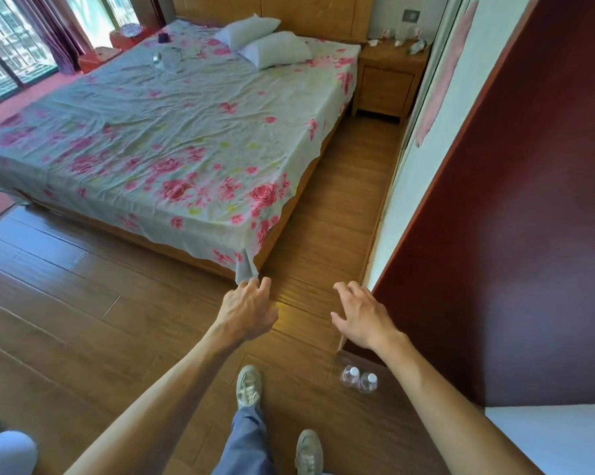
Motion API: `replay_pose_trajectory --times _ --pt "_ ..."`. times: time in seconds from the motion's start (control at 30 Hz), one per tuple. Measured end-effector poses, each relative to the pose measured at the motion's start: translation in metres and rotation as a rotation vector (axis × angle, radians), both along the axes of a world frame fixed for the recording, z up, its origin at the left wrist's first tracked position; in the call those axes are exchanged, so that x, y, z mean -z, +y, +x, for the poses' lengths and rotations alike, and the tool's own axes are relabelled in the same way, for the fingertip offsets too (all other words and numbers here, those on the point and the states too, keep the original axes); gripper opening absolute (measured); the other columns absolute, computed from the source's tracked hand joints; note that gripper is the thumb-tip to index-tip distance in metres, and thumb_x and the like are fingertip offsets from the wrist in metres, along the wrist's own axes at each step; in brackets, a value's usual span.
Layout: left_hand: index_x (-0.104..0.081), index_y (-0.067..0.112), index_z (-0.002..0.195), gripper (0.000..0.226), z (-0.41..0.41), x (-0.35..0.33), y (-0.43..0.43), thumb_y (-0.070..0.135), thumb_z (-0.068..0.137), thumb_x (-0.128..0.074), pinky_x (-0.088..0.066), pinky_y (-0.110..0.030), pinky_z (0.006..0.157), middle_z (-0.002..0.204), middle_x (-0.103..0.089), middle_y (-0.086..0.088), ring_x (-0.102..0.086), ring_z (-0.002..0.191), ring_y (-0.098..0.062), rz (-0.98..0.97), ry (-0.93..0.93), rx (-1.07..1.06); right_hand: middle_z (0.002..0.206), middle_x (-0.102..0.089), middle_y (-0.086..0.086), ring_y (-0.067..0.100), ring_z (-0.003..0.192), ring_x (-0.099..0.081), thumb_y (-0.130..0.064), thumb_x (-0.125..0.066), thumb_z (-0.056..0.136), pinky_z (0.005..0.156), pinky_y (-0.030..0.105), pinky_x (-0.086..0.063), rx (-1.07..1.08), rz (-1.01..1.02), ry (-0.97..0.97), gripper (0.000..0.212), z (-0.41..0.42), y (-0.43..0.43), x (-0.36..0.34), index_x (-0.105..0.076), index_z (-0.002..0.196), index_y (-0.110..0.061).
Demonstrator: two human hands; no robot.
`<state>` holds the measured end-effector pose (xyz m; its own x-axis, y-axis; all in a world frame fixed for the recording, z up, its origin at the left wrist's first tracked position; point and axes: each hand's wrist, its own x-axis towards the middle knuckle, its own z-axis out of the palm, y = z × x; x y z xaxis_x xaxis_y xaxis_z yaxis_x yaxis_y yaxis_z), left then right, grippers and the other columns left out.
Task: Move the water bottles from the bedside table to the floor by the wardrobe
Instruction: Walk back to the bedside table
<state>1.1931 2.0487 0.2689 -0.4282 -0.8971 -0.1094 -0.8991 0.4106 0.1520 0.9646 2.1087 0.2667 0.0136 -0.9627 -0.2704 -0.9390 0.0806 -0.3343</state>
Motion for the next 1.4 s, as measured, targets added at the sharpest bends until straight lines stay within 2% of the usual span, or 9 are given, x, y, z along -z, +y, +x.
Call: replay_pose_trajectory --times 0.37,0.53,0.63,0.77,0.9,1.03,1.2,1.33,1.4 --pt "-0.039 0.019 0.131 0.052 -0.007 -0.002 -0.147 0.052 0.093 -0.049 -0.056 -0.032 0.083 0.119 -0.056 0.0 -0.061 0.103 -0.019 -0.038 0.067 0.156 0.147 -0.042 0.003 0.021 0.13 -0.048 -0.038 -0.052 0.099 0.1 0.032 -0.05 0.115 -0.075 0.014 0.053 0.003 -0.115 -0.005 -0.035 0.146 -0.022" --pt "-0.035 0.018 0.138 0.06 0.0 -0.006 -0.237 0.054 0.092 -0.049 -0.052 -0.029 0.09 0.128 -0.055 -0.001 -0.059 0.109 -0.02 -0.05 0.031 0.231 0.146 -0.043 0.001 0.02 0.129 -0.049 -0.037 -0.052 0.098 0.096 0.031 -0.053 0.156 -0.088 0.0 0.052 0.018 -0.196 -0.009 -0.036 0.145 -0.023" --pt "-0.038 0.018 0.135 0.06 0.008 -0.007 -0.288 0.056 0.089 -0.05 -0.055 -0.028 0.083 0.117 -0.06 0.001 -0.061 0.097 -0.017 -0.044 0.021 0.269 0.145 -0.042 0.002 0.021 0.13 -0.045 -0.036 -0.051 0.098 0.097 0.033 -0.052 0.163 -0.095 -0.001 0.052 0.031 -0.244 -0.015 -0.035 0.146 -0.021" --pt "-0.04 0.016 0.132 0.058 0.013 -0.005 -0.349 0.054 0.089 -0.049 -0.052 -0.02 0.061 0.094 -0.055 0.005 -0.055 0.072 -0.01 -0.04 0.003 0.302 0.146 -0.042 0.002 0.02 0.131 -0.044 -0.036 -0.052 0.098 0.095 0.032 -0.053 0.192 -0.108 0.001 0.053 0.039 -0.295 -0.018 -0.035 0.146 -0.022" --pt "-0.044 0.015 0.13 0.056 0.008 -0.004 -0.394 0.054 0.09 -0.05 -0.048 -0.015 0.052 0.095 -0.059 0.007 -0.053 0.063 -0.007 -0.042 0.003 0.328 0.145 -0.043 0.002 0.02 0.13 -0.045 -0.036 -0.053 0.098 0.094 0.033 -0.053 0.209 -0.081 0.006 0.053 0.034 -0.33 -0.016 -0.035 0.146 -0.021" --pt "-0.04 0.015 0.137 0.06 -0.005 -0.007 -0.434 0.053 0.091 -0.05 -0.037 -0.015 0.055 0.109 -0.061 0.002 -0.045 0.072 -0.008 -0.074 -0.023 0.346 0.145 -0.043 0.002 0.02 0.13 -0.045 -0.036 -0.053 0.097 0.095 0.035 -0.053 0.222 -0.071 0.012 0.053 0.02 -0.367 -0.013 -0.036 0.145 -0.021" --pt "-0.04 0.015 0.136 0.059 -0.031 -0.004 -0.485 0.052 0.091 -0.047 -0.042 -0.02 0.06 0.104 -0.059 -0.001 -0.052 0.077 -0.014 -0.059 -0.05 0.338 0.144 -0.043 0.002 0.021 0.128 -0.046 -0.037 -0.052 0.097 0.096 0.036 -0.053 0.206 -0.056 0.015 0.053 -0.006 -0.424 -0.006 -0.035 0.145 -0.022" --pt "-0.044 0.015 0.131 0.057 -0.064 0.001 -0.535 0.053 0.089 -0.047 -0.04 -0.02 0.058 0.101 -0.058 -0.001 -0.045 0.072 -0.012 -0.068 -0.061 0.356 0.147 -0.042 0.001 0.02 0.13 -0.045 -0.038 -0.052 0.098 0.095 0.034 -0.053 0.189 -0.055 0.021 0.053 -0.038 -0.474 0.0 -0.034 0.146 -0.022" --pt "-0.044 0.015 0.13 0.059 -0.085 0.001 -0.562 0.055 0.088 -0.046 -0.046 -0.024 0.065 0.105 -0.058 -0.002 -0.052 0.081 -0.015 -0.062 -0.062 0.347 0.149 -0.04 0.001 0.02 0.133 -0.045 -0.038 -0.052 0.098 0.097 0.033 -0.052 0.19 -0.049 0.015 0.054 -0.058 -0.5 0.001 -0.034 0.146 -0.023"
